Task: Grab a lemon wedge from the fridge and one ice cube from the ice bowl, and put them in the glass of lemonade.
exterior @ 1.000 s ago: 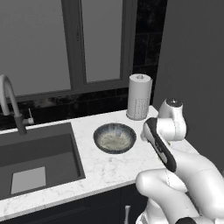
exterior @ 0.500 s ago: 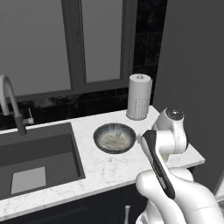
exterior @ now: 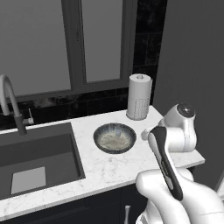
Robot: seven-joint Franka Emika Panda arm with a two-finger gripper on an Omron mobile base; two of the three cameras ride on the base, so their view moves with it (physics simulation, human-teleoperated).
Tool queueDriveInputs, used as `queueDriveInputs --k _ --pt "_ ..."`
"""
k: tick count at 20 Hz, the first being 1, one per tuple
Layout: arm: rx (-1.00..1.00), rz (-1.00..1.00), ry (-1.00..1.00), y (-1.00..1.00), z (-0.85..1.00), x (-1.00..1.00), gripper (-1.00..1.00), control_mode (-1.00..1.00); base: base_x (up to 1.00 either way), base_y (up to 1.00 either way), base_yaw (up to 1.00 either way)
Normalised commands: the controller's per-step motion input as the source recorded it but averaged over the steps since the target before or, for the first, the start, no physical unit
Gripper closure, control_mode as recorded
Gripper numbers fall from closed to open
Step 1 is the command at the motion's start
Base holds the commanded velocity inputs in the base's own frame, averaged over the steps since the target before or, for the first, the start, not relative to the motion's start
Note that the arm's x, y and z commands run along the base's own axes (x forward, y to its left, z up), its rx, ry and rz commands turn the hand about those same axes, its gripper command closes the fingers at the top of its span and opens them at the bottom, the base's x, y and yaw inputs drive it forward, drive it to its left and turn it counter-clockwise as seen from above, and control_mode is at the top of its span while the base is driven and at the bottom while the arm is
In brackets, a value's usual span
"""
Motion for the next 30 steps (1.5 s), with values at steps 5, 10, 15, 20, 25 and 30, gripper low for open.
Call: queueDriveInputs --k 5,10,15,20,25,30 --pt "0.07 0.0 -0.03 -0.21 0.12 -0.23 -1.0 -1.0 0.0 0.0 0.0" --pt "0.1 0.0 -0.02 -0.05 0.18 -0.52 -1.0 -1.0 0.0 0.0 0.0" --pt "0.1 0.0 -0.02 0.0 0.17 -0.78 -1.0 -1.0 0.0 0.0 0.0" --pt "0.09 0.01 -0.05 0.03 0.26 -0.72 -1.0 -1.0 0.0 0.0 0.0" --pt "0.03 0.01 -0.16 0.28 0.25 -0.27 -1.0 -1.0 0.0 0.0 0.0" --pt "0.01 0.0 -0.15 0.38 0.23 -0.18 -1.0 -1.0 0.0 0.0 0.0"
